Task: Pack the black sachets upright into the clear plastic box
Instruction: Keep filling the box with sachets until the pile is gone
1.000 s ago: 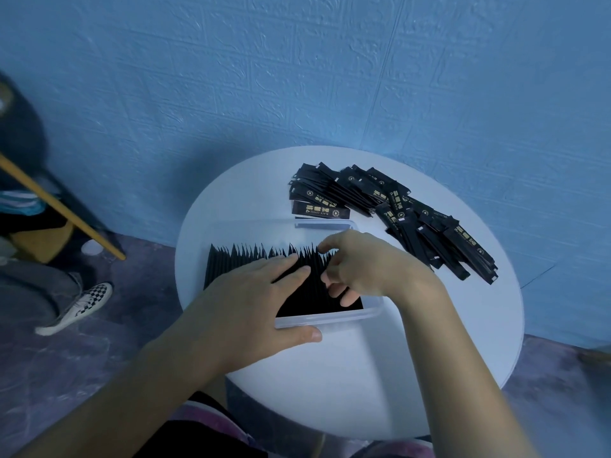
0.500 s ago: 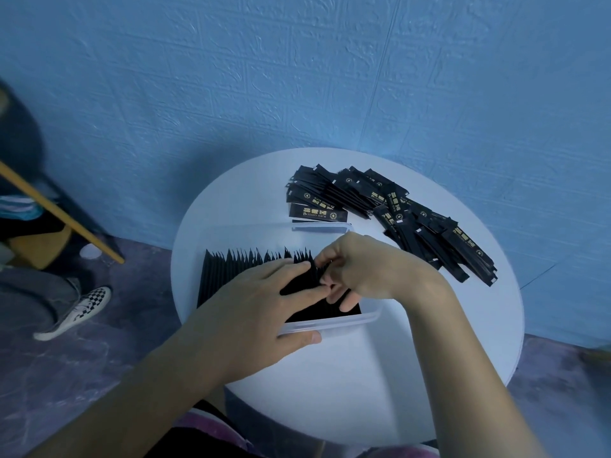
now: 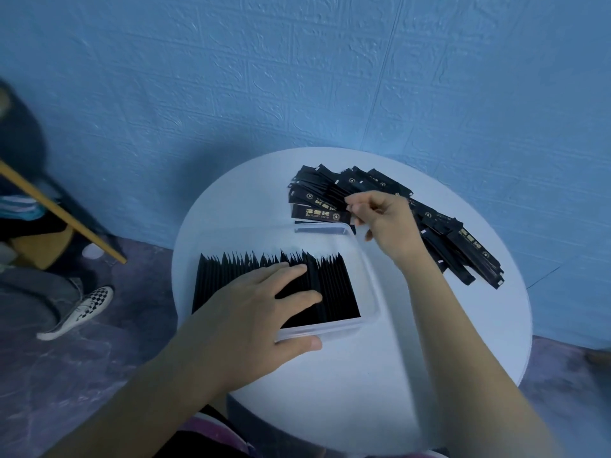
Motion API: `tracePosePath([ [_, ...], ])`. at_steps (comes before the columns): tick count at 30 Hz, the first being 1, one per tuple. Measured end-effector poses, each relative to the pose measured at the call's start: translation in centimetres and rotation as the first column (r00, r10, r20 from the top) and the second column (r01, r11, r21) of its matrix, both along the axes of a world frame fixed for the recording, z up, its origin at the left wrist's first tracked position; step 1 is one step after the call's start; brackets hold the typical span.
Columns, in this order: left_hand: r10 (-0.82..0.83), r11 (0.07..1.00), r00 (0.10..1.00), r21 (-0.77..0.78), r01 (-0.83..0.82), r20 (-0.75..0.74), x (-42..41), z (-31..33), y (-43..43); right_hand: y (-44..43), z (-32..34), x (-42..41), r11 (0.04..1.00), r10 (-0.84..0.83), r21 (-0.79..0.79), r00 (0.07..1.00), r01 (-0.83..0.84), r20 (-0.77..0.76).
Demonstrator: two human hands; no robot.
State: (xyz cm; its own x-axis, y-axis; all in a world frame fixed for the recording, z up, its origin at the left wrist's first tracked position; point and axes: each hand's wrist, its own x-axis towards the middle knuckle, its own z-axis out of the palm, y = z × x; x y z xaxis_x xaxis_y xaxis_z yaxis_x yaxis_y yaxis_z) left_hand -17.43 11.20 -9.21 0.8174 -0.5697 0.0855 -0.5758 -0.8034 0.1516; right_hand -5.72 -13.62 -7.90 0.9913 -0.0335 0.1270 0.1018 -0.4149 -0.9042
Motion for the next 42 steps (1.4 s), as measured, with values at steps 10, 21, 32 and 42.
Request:
tracePosePath([
  [10,0.007,1.000,1.000,-0.010,-0.007,-0.019,-0.1,0.2,0.0,0.2,-2.3,1.7,0.789,0.159,-0.590,0.985,-0.172,-0.075],
  [21,0.015,1.000,1.000,0.004,-0.015,0.021,-0.1,0.0,-0.1,-1.1,-0.4,0.4,0.737,0.062,-0.639,0.963,-0.221,-0.262],
  [32,0.012,1.000,0.998,0.002,-0.012,0.065,0.0,-0.3,-0.4,1.1,7.2,-9.6,0.865,0.015,-0.471,0.946,-0.174,-0.323],
  [42,0.019,1.000,0.999,-0.015,-0.018,0.041,0.0,-0.3,-0.4,6.5,5.3,-9.5,0.576,-0.091,-0.795,0.952,-0.190,-0.294],
])
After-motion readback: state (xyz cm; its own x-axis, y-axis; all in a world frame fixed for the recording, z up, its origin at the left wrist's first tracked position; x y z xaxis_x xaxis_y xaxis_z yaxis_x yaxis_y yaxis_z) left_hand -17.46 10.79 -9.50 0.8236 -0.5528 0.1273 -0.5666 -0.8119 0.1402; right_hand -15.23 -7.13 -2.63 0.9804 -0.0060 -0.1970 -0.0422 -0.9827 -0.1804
